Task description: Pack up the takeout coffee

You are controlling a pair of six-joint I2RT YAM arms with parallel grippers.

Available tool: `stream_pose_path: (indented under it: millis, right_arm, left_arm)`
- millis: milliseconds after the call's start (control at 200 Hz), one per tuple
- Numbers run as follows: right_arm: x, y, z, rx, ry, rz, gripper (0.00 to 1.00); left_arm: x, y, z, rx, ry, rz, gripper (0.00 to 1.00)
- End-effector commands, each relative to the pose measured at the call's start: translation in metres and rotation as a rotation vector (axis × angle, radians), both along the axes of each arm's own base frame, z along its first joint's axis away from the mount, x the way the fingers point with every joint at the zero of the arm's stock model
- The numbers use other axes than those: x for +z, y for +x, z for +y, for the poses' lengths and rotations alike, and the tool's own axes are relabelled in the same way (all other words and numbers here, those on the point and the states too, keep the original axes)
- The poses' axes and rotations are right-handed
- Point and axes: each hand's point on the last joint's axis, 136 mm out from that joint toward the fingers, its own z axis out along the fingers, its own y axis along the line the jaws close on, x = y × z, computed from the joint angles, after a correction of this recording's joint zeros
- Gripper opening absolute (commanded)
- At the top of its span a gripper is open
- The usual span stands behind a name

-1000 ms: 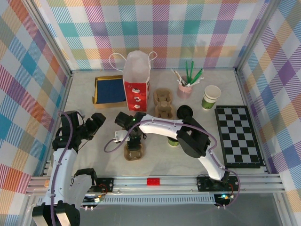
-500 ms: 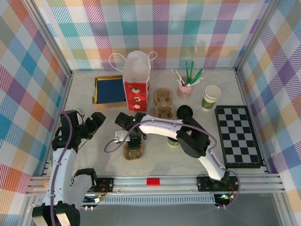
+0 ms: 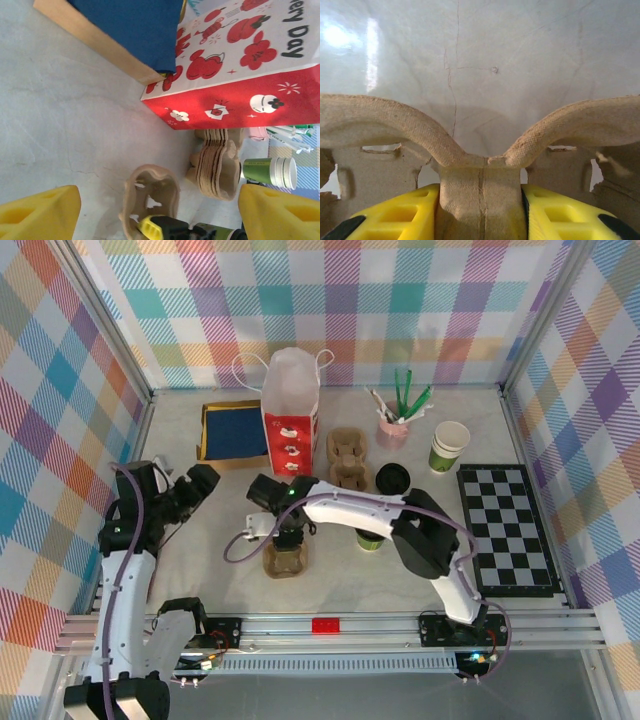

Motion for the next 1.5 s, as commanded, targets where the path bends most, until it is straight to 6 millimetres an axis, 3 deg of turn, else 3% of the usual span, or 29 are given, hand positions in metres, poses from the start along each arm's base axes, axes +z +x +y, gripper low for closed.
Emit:
stream_pose_path:
  millis: [0,160,425,500,655,845,945,1130,1281,1491]
  right_arm:
    - [0.059,-0.012,-0.016,-0.031,0.076,-0.018,0.39]
    - [0.112,-0.018,-0.044,-0.070,0.151,-0.088,0.39]
    - [0.184,-0.018,-0.090,-0.150,0.276,-0.205,0.39]
    - [0.194,-0.016,-0.101,-0.169,0.300,-0.233,0.38]
    - [0.205,-0.015,-0.116,-0.194,0.334,-0.266,0.37]
    - [0.209,-0.009,-0.129,-0.222,0.343,-0.286,0.36]
    - [0.215,-0.005,-0.133,-0.232,0.357,-0.294,0.35]
    - [0.228,-0.002,-0.136,-0.237,0.381,-0.318,0.35]
    - [0.235,-0.002,-0.137,-0.245,0.398,-0.331,0.34]
    - [0.240,-0.002,-0.140,-0.253,0.400,-0.339,0.32]
  left_arm:
    - [0.023,0.005,-0.001,-0.038,0.038,-0.040,0.83]
    - [0.056,0.031,-0.018,-0.101,0.108,-0.091,0.83]
    - [0.085,0.110,-0.065,-0.211,0.233,-0.094,0.83]
    - [0.089,0.132,-0.072,-0.222,0.257,-0.096,0.83]
    - [0.079,0.175,-0.078,-0.232,0.358,-0.039,0.81]
    - [0.069,0.208,-0.092,-0.268,0.403,-0.001,0.77]
    - [0.059,0.217,-0.098,-0.284,0.426,0.030,0.71]
    - [0.046,0.223,-0.111,-0.307,0.461,0.059,0.47]
    - [0.042,0.216,-0.115,-0.313,0.489,0.076,0.29]
    - [0.054,0.195,-0.117,-0.314,0.523,0.057,0.10]
